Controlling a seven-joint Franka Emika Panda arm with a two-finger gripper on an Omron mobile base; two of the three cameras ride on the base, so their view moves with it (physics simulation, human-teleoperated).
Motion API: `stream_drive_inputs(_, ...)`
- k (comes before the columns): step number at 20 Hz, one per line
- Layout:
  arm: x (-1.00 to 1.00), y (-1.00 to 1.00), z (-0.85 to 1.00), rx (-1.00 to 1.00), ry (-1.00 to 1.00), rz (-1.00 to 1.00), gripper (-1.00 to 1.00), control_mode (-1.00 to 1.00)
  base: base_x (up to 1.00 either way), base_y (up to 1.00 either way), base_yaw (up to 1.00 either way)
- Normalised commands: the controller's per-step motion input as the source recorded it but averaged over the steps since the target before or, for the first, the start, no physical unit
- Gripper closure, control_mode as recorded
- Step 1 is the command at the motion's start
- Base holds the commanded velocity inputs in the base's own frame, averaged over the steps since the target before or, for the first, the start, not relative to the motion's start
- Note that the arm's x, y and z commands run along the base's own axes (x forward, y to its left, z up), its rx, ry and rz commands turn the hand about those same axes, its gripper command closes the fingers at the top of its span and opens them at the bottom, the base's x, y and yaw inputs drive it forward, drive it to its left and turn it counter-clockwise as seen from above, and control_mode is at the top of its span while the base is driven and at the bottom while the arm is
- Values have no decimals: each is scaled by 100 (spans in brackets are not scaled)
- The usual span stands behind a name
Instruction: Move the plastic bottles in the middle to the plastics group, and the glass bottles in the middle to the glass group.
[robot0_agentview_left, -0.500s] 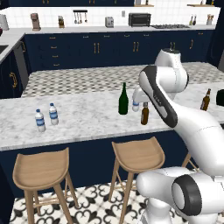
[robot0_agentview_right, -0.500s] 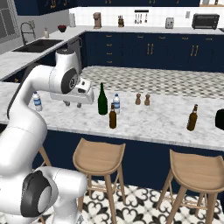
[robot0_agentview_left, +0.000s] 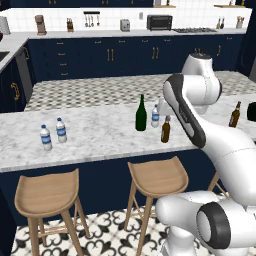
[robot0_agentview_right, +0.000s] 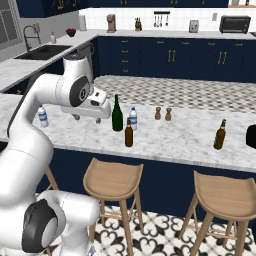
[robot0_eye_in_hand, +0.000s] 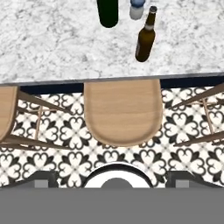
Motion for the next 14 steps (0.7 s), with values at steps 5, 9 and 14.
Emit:
stream_drive_inputs(5,14,-83,0,-9,0,-5,-100,-100,0,0,0)
stream_drive_inputs(9,49,-37,-26,-1,0,0,-100,-100,0,0,0)
stream_drive_inputs(14,52,-2,-39,-1,-10,0,-100,-100,0,0,0)
